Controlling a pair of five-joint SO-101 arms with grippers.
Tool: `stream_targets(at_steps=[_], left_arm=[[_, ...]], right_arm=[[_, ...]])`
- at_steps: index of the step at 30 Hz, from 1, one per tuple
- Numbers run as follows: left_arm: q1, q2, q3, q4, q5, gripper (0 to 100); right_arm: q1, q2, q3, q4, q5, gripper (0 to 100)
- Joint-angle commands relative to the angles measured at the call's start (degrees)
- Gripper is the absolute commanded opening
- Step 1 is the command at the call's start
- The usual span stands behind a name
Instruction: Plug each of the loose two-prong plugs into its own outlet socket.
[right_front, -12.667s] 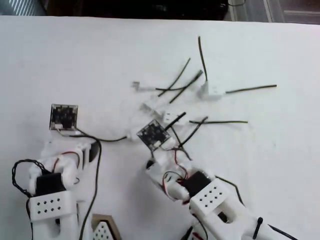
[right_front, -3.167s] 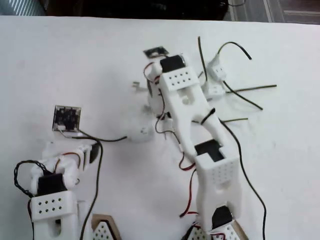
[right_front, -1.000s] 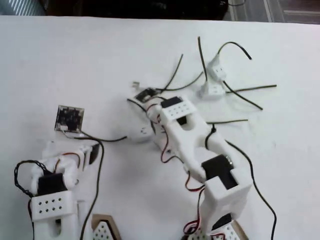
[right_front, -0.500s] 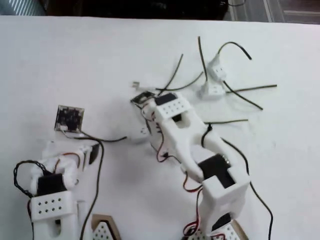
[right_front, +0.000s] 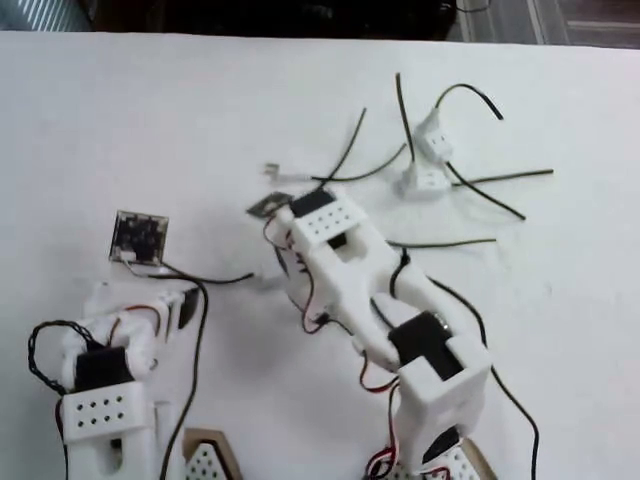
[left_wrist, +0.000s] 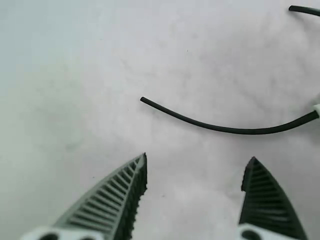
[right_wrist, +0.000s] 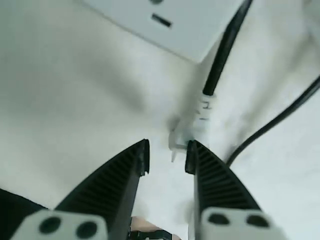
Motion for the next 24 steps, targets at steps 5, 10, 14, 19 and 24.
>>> stream_targets(at_steps=[5, 10, 14, 19, 24], left_arm=[[-0.13, -0.66, -0.18, -0.62, -0.53, 31], [-0.13, -0.66, -0.18, -0.62, -0.53, 31], [-0.13, -0.66, -0.18, -0.62, -0.53, 31], [-0.13, -0.66, -0.18, -0.62, -0.53, 31], [-0.13, -0.66, -0.18, -0.62, -0.53, 31]], right_arm=[[4.7, -0.22, 4.57, -7.34, -0.09, 11.6], [6.02, -0.22, 4.66, -7.52, -0.09, 11.6], [5.67, -0.22, 4.66, -7.96, 0.0, 11.6], [5.67, -0.31, 4.4, -8.92, 0.0, 11.5], [5.49, -0.84, 3.6, -6.81, 0.0, 11.5]])
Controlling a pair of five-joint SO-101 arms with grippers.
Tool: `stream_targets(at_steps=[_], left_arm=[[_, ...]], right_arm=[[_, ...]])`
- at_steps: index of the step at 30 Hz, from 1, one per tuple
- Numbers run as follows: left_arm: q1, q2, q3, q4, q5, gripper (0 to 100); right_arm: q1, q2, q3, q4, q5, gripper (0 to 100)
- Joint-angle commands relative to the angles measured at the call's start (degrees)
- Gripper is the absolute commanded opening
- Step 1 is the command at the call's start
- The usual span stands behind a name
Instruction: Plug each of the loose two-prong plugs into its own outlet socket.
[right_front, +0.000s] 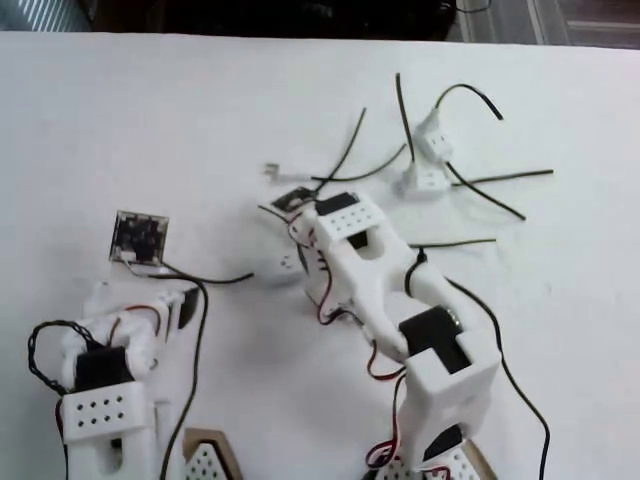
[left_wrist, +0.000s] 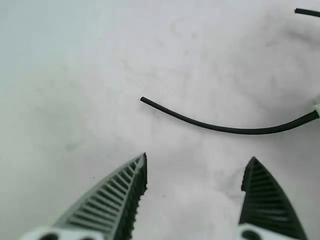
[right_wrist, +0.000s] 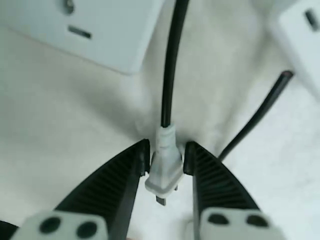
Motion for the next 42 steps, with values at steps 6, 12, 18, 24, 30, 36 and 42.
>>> stream_targets(at_steps=[6, 12, 18, 24, 30, 36, 42], left_arm=[[-0.13, -0.66, -0.18, -0.62, -0.53, 31], [-0.13, -0.66, -0.18, -0.62, -0.53, 31], [-0.04, -0.75, 0.44, -0.97, -0.53, 31], [-0.04, -0.75, 0.35, -0.97, -0.35, 31], [-0.04, -0.75, 0.26, -3.96, 1.14, 31], [-0.04, -0.75, -5.63, -6.42, 8.79, 31], [4.53, -0.75, -13.45, -6.77, 14.68, 31]], right_arm=[[0.31, -0.84, -2.55, 2.68, 0.0, 7.3], [1.8, -0.4, -2.46, 0.04, 0.09, 1.8], [1.27, -0.84, -3.34, 2.42, 0.09, 1.7], [-0.31, -12.35, -4.48, 7.78, -0.18, 1.7], [-3.91, -32.04, -0.18, 7.87, -0.53, 1.7], [-7.34, -47.69, 9.58, 1.01, -5.1, 1.7], [-13.14, -59.47, 18.64, -7.16, -5.36, 1.7]])
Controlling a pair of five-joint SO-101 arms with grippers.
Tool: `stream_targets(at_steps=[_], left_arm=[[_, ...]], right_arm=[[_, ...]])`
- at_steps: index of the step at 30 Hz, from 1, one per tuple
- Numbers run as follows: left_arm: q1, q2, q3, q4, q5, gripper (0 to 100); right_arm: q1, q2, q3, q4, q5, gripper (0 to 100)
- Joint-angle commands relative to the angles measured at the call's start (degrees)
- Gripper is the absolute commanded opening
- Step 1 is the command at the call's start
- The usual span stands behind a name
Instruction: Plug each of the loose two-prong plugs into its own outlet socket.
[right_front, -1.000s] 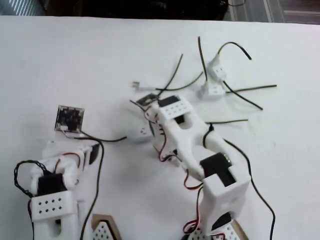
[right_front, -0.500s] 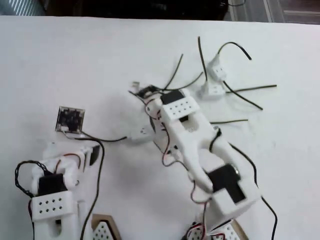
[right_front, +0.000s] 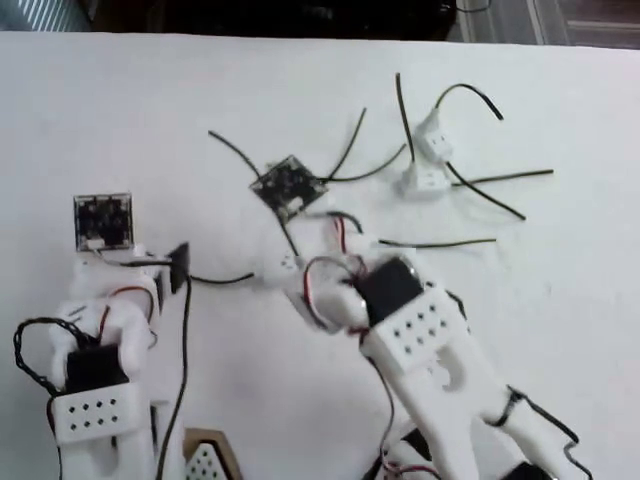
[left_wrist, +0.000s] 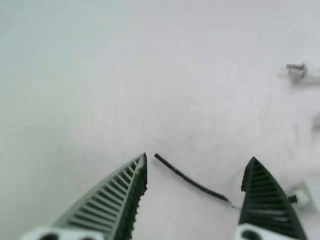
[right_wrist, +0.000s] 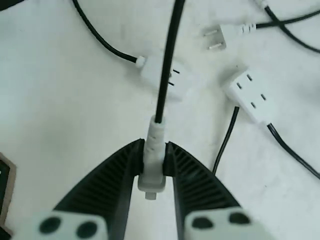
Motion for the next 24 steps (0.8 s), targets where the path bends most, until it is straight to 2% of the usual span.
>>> stream_targets(at_steps=[1, 12, 20, 24], left_arm=[[4.7, -0.75, -6.51, -1.32, 3.34, 31], [18.15, -0.75, -13.36, -0.26, 7.47, 31], [27.3, -0.84, -22.68, 13.45, 7.3, 31], [32.31, -0.84, -24.18, 16.97, 7.03, 31]], right_arm=[[-3.47, -7.96, 3.34, -5.14, -0.44, 1.7], [-9.1, -21.32, 13.27, -13.67, -0.44, 1.7], [-8.75, -21.67, 14.33, -14.99, -0.53, 1.7], [-8.75, -21.67, 14.33, -14.99, -0.79, 1.7]])
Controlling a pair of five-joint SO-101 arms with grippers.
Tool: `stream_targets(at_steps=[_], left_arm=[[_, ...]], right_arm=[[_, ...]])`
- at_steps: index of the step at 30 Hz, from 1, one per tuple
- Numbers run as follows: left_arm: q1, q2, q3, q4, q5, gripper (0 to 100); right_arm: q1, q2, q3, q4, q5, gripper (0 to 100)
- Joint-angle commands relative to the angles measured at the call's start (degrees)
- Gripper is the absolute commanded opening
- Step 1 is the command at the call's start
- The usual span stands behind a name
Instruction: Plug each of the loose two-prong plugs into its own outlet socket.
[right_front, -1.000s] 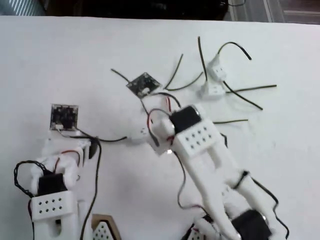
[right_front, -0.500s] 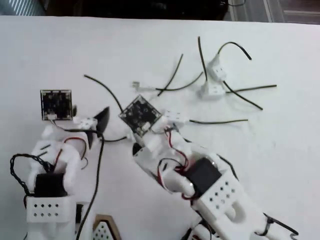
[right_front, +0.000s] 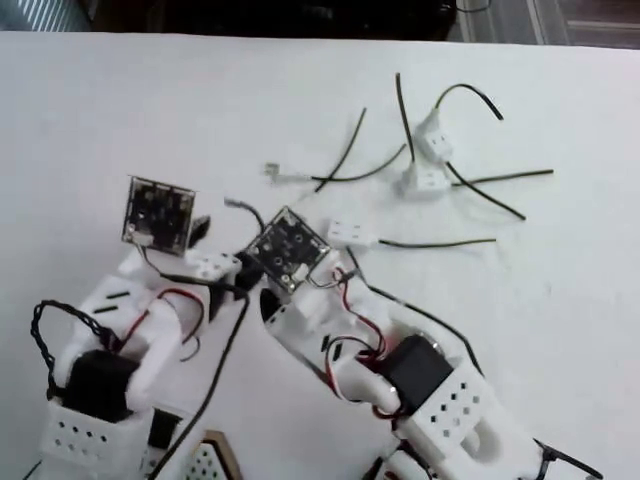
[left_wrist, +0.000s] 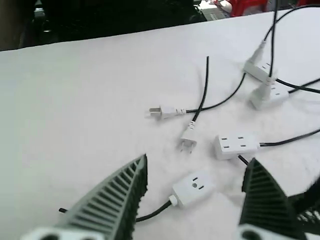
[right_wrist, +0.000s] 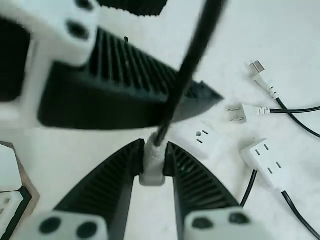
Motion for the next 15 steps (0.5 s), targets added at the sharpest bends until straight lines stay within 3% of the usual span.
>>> stream_targets(at_steps=[1, 8, 15], left_arm=[[5.05, -0.84, -3.25, 2.2, 0.18, 31], [6.81, -0.84, -2.02, 2.46, -2.81, 31], [-3.56, -0.31, -1.32, 2.2, -2.99, 31]], right_arm=[[-0.13, -1.1, -0.53, -1.45, -1.49, 1.7], [3.47, -1.19, -0.53, -1.1, -2.73, 1.7], [6.46, -1.1, -0.53, -1.01, -2.73, 1.7]])
